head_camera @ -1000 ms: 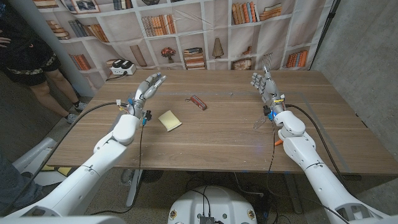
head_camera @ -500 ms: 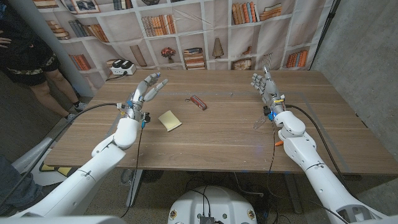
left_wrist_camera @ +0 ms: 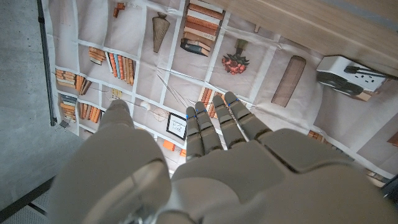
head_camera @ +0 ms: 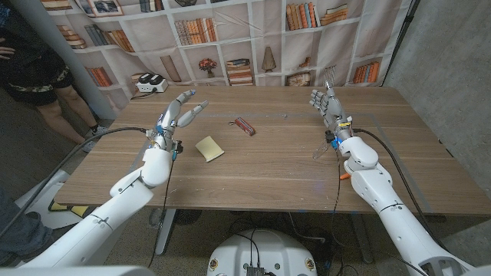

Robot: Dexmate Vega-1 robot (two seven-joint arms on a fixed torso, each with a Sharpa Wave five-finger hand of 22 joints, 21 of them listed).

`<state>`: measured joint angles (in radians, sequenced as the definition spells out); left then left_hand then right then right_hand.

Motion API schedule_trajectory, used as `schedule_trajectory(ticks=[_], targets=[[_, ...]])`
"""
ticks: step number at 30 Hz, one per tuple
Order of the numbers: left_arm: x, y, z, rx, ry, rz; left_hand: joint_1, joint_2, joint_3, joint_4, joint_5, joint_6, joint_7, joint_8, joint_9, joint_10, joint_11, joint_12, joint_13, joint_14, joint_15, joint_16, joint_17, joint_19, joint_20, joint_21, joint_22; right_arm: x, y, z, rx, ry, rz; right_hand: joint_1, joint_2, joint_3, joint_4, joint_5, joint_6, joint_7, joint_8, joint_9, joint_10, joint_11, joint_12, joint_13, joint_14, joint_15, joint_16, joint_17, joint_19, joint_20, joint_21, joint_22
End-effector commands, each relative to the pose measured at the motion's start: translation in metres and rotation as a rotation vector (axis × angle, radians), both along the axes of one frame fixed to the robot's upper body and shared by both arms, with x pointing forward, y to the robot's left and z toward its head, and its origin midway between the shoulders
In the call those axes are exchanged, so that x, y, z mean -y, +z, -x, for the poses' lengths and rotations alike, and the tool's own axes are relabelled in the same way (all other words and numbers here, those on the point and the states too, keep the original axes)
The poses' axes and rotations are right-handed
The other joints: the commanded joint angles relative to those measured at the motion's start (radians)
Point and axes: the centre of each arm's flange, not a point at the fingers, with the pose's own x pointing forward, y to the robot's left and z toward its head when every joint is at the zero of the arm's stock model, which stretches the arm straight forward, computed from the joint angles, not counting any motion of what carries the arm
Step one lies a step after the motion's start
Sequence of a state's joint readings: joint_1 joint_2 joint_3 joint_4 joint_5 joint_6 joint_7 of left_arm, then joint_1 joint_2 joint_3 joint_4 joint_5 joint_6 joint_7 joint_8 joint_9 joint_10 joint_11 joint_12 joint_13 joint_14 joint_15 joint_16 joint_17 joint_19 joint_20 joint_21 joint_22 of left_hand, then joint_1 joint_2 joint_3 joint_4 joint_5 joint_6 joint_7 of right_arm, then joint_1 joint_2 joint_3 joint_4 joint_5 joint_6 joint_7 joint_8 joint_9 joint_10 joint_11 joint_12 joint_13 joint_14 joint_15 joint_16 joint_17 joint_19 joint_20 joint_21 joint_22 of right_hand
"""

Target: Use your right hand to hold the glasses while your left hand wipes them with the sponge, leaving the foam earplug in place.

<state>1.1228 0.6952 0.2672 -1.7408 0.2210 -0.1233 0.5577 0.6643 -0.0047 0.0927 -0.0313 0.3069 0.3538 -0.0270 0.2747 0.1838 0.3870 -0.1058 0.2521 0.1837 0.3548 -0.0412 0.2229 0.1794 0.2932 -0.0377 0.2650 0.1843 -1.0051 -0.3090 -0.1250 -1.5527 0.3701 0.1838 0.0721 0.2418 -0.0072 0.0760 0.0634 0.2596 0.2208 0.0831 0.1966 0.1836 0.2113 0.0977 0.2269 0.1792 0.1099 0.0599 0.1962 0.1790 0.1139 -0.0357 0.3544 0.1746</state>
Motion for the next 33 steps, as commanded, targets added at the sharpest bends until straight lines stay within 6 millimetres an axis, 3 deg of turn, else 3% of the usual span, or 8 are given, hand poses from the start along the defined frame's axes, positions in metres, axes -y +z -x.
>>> schedule_trajectory(ticks=[1, 21, 33], targets=[[0.003, -0.006, 0.016, 0.049, 0.119, -0.054, 0.029, -0.001, 0.004, -0.016, 0.005, -0.002, -0.008, -0.01, 0.004, -0.011, -0.013, -0.015, 0.006, -0.031, -0.053, -0.018, 0.003, -0.025, -0.024, -0.012, 0.002, -0.006, 0.0, 0.004, 0.005, 0.016, 0.011, 0.012, 0.002, 0.001, -0.007, -0.002, 0.013, -0.005, 0.01, 0.005, 0.019, -0.004, 0.011, 0.005, 0.017, -0.002, 0.005, 0.004, 0.013, -0.014, -0.007, 0.002], [0.012, -0.008, 0.025, 0.059, 0.225, -0.116, 0.051, -0.002, 0.006, -0.028, 0.004, 0.01, -0.016, -0.014, 0.005, -0.002, -0.022, -0.021, 0.007, -0.033, -0.056, -0.022, 0.003, -0.026, -0.027, -0.017, 0.002, -0.015, 0.011, -0.01, 0.001, 0.06, 0.047, 0.015, 0.005, 0.001, -0.009, -0.006, 0.019, -0.006, 0.01, 0.005, 0.025, 0.001, 0.01, 0.005, 0.023, -0.001, 0.004, 0.004, 0.017, -0.015, -0.013, 0.002], [0.013, -0.009, 0.024, 0.046, 0.277, -0.176, 0.063, -0.004, 0.007, -0.034, 0.005, 0.02, -0.023, -0.016, 0.005, 0.004, -0.024, -0.023, 0.007, -0.034, -0.058, -0.025, 0.003, -0.034, -0.028, -0.023, 0.001, -0.011, 0.009, -0.006, 0.012, 0.039, 0.025, 0.016, 0.007, 0.0, -0.01, -0.008, 0.022, -0.007, 0.01, 0.005, 0.028, 0.0, 0.009, 0.005, 0.025, -0.001, 0.003, 0.004, 0.019, -0.014, -0.017, 0.003]])
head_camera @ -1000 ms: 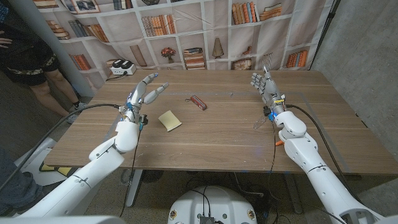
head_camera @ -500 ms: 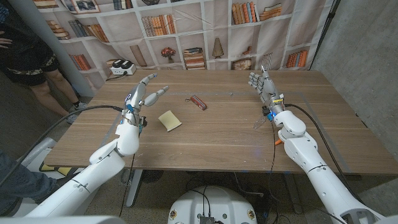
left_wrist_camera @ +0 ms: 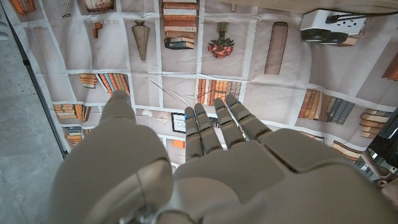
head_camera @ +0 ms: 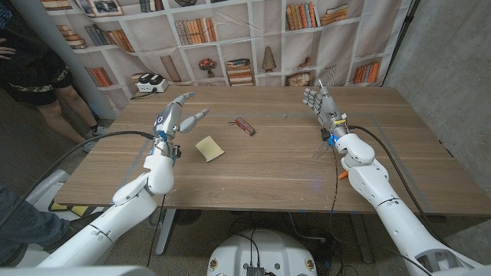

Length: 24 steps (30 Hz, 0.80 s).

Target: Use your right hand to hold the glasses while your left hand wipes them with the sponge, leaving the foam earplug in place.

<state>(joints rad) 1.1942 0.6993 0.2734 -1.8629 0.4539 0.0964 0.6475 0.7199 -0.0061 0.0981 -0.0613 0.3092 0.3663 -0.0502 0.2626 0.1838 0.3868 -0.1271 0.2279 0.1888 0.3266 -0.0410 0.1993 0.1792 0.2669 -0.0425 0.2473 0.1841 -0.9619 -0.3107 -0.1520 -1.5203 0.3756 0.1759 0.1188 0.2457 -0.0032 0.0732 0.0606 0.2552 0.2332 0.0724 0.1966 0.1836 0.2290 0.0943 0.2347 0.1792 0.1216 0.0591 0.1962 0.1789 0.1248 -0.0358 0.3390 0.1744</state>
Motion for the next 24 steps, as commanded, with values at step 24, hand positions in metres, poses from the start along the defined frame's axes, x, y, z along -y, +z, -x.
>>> schedule_trajectory(ticks=[24], targets=[[0.003, 0.008, 0.009, -0.082, 0.187, -0.188, 0.096, -0.031, 0.005, -0.055, 0.005, 0.026, -0.025, -0.016, 0.007, 0.025, -0.046, -0.011, 0.002, 0.01, -0.086, -0.006, -0.002, 0.008, -0.061, -0.014, -0.002, -0.003, 0.0, -0.009, -0.001, 0.01, -0.026, 0.014, 0.005, 0.002, -0.009, -0.009, 0.013, 0.001, 0.008, 0.005, 0.015, 0.002, 0.0, 0.006, 0.015, 0.002, 0.0, 0.004, 0.011, -0.014, -0.01, 0.003]])
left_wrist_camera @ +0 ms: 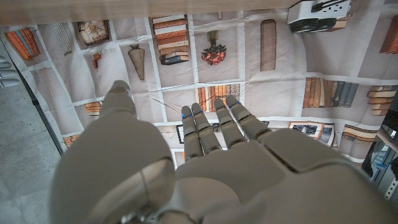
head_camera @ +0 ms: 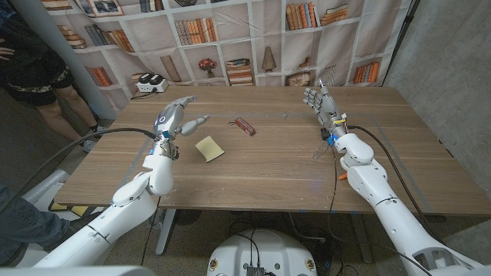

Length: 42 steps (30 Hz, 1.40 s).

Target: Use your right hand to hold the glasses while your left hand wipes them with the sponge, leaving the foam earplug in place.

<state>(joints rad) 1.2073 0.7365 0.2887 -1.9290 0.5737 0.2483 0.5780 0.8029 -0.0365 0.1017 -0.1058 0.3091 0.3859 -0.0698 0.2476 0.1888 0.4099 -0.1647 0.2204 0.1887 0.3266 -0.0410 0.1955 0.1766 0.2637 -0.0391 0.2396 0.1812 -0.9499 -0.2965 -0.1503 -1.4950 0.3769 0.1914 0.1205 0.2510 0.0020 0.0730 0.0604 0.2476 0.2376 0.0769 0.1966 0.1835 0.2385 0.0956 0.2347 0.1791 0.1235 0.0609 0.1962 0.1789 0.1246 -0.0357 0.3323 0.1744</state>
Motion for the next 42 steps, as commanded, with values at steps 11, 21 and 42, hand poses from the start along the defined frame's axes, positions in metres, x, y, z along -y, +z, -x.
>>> schedule_trajectory(ticks=[11, 21, 42], targets=[[0.004, 0.008, 0.007, -0.105, 0.117, -0.133, 0.033, -0.006, 0.0, -0.018, 0.004, 0.004, -0.011, -0.009, 0.003, -0.012, 0.0, -0.014, 0.003, -0.007, -0.08, -0.01, 0.001, 0.002, -0.051, -0.013, 0.002, -0.004, -0.003, -0.008, -0.003, 0.016, -0.024, 0.009, 0.001, 0.001, -0.01, -0.003, 0.009, -0.004, 0.008, 0.005, 0.006, 0.0, 0.0, 0.006, 0.014, 0.001, 0.0, 0.004, 0.012, -0.013, -0.007, 0.003], [0.005, 0.011, 0.011, -0.163, 0.149, -0.199, 0.038, -0.007, -0.004, -0.017, 0.003, 0.022, -0.017, -0.007, 0.004, 0.008, -0.01, -0.009, 0.003, 0.012, -0.086, -0.002, 0.003, 0.004, -0.053, -0.015, 0.003, -0.004, 0.0, -0.007, 0.003, 0.012, -0.016, 0.01, 0.002, 0.001, -0.011, -0.004, 0.01, -0.005, 0.007, 0.005, 0.007, 0.001, -0.002, 0.006, 0.014, 0.001, -0.001, 0.004, 0.011, -0.011, -0.011, 0.003], [0.012, 0.006, 0.023, -0.251, 0.246, -0.294, 0.047, -0.003, -0.013, -0.011, 0.001, 0.054, -0.023, -0.01, 0.004, 0.032, -0.02, -0.011, 0.006, 0.031, -0.094, 0.0, 0.008, 0.0, -0.059, -0.017, 0.009, -0.005, -0.002, -0.009, -0.001, 0.014, -0.025, 0.012, 0.005, 0.0, -0.013, -0.008, 0.011, -0.005, 0.006, 0.005, 0.009, 0.002, -0.003, 0.006, 0.013, -0.001, -0.003, 0.004, 0.014, -0.012, -0.019, 0.004]])
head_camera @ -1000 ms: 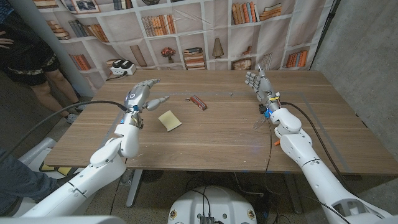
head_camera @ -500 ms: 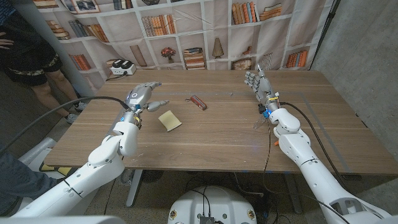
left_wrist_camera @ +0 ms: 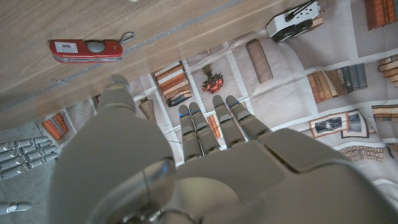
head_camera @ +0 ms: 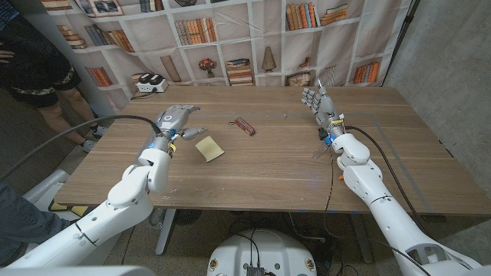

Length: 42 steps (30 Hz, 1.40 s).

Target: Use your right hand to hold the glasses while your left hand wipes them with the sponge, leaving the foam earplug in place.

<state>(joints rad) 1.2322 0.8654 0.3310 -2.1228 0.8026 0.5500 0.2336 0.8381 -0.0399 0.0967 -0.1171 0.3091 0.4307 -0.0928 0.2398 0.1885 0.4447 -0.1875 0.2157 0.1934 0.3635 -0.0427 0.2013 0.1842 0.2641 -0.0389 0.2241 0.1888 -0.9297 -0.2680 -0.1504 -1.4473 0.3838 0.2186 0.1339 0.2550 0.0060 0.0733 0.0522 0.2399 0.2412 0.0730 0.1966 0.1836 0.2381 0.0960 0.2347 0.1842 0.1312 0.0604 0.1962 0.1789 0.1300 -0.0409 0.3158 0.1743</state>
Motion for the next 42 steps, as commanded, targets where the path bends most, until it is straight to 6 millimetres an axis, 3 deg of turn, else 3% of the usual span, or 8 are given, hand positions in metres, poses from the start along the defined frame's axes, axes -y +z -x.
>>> schedule_trajectory(ticks=[1, 42], targets=[[0.002, -0.004, 0.005, -0.057, 0.049, -0.049, 0.012, 0.0, -0.008, 0.0, 0.001, 0.009, -0.001, -0.002, 0.004, -0.003, 0.002, -0.006, 0.001, -0.006, -0.092, -0.006, 0.001, 0.0, -0.058, -0.001, 0.001, -0.002, 0.0, -0.002, -0.006, 0.001, -0.005, 0.008, 0.001, 0.0, -0.005, -0.001, 0.007, -0.001, 0.005, 0.005, 0.009, 0.001, -0.004, 0.001, 0.005, 0.0, -0.003, 0.004, 0.008, -0.007, -0.003, 0.004], [0.024, -0.002, -0.012, -0.343, 0.121, -0.248, 0.057, 0.008, -0.008, -0.009, -0.002, -0.017, 0.011, -0.024, 0.006, -0.009, 0.006, -0.014, 0.004, 0.022, -0.085, -0.002, 0.002, 0.018, -0.041, 0.005, 0.002, 0.001, -0.003, 0.0, -0.038, 0.004, 0.012, 0.011, 0.005, -0.002, -0.008, -0.007, 0.01, -0.001, 0.004, 0.006, 0.012, 0.001, -0.006, 0.002, 0.005, 0.0, -0.005, 0.005, 0.012, -0.004, -0.016, 0.004]])
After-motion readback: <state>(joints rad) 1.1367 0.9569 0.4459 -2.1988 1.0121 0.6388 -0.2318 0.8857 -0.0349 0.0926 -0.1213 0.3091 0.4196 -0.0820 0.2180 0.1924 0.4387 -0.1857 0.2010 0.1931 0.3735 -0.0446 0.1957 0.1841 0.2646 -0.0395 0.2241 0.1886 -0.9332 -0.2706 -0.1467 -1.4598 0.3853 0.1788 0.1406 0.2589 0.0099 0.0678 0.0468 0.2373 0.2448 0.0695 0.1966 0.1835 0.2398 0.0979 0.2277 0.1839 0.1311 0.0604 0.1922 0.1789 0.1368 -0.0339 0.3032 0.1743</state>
